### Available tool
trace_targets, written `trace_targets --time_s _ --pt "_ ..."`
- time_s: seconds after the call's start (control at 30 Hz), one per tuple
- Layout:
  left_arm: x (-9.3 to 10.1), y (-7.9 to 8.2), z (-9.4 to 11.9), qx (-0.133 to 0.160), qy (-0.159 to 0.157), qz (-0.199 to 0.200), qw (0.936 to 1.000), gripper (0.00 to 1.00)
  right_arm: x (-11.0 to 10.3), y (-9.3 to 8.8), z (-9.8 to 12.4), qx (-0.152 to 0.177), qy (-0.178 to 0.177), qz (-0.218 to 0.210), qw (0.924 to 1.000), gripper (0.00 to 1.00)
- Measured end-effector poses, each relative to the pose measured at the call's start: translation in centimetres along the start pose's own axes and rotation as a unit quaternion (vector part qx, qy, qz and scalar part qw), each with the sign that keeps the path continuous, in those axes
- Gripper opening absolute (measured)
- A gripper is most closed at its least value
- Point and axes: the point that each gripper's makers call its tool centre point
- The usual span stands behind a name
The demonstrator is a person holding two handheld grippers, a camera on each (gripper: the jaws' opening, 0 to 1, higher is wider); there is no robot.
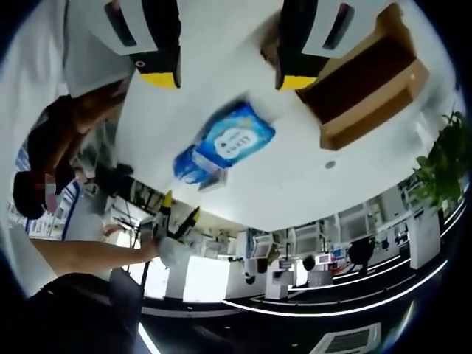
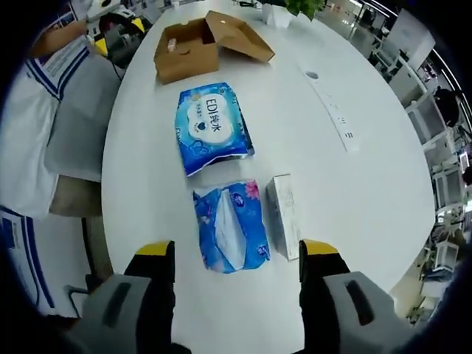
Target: Operate the shoe box by opening the lid, removing the specified soft item, and placing it in the target area until the item is outside and the box remains undamaged.
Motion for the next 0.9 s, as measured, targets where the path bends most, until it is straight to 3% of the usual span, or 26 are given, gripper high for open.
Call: trace_targets --time_s 0.4,0.57,0.9 --pt "-0.4 0.8 3.1 0.013 -0.006 -0.02 0.9997 0.53 -3.0 2.7 2.8 0.016 -0.021 -0.008 0.9996 0.69" --pt "-0.8 0.5 4.7 0.012 -0.012 -0.029 0.9994 0.53 -5.2 5.1 3.9 0.031 -0.028 -0.01 0.9991 0.69" --pt "-2.1 -1.5 8.8 0.012 -0.016 -0.027 0.9994 0.53 -8.5 10.0 3.3 0.061 -0.03 -0.035 0.9971 0.67"
Point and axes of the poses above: the point that each gripper's makers call its tool centre point, and the gripper's own axes: z roughly backward along the fingers, x roughly to its right, y roughly out of its top, and after that the axes turned 15 degrees about -y, right-handed
